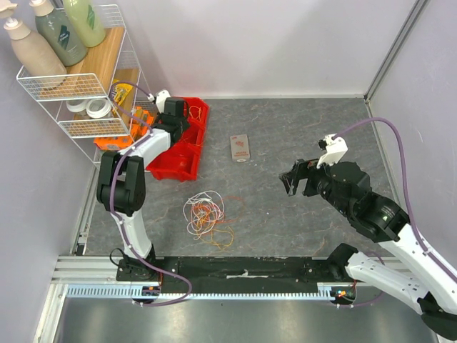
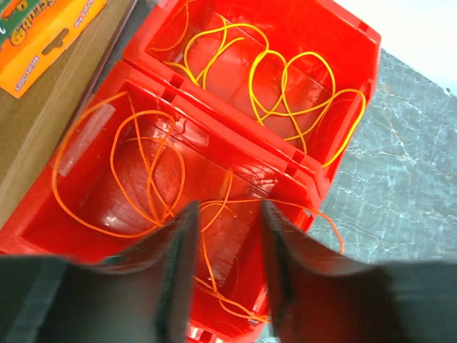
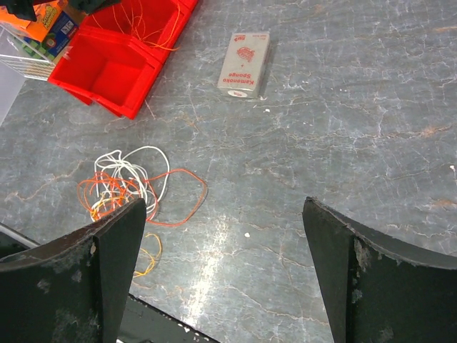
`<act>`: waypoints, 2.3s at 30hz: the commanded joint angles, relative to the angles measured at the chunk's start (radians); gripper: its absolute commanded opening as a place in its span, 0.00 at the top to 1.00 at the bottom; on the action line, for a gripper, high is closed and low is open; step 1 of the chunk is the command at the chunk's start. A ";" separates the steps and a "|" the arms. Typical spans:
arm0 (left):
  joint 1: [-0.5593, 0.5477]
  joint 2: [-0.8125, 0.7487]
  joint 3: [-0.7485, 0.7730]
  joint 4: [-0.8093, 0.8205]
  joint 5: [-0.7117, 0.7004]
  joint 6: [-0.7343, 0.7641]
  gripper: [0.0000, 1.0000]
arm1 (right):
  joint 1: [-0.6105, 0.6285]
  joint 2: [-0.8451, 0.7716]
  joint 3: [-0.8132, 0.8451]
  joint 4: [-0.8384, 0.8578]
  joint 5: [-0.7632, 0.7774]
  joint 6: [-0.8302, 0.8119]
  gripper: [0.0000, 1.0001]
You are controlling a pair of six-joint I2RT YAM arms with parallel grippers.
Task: Untangle the cables
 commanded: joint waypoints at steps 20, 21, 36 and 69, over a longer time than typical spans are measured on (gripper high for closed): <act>-0.173 -0.571 -0.386 -0.037 0.589 -0.141 0.23 | 0.046 0.281 -0.246 0.409 -0.504 0.079 0.10; -0.207 -0.616 -0.435 -0.036 0.590 -0.118 0.25 | 0.066 0.306 -0.260 0.447 -0.498 0.091 0.12; -0.279 -0.952 -0.763 -0.180 0.661 -0.066 0.29 | 0.187 0.808 -0.103 0.376 -0.053 0.297 0.38; -0.324 -0.739 -0.878 -0.189 0.440 -0.187 0.45 | 0.210 0.773 -0.053 0.339 0.252 0.138 1.00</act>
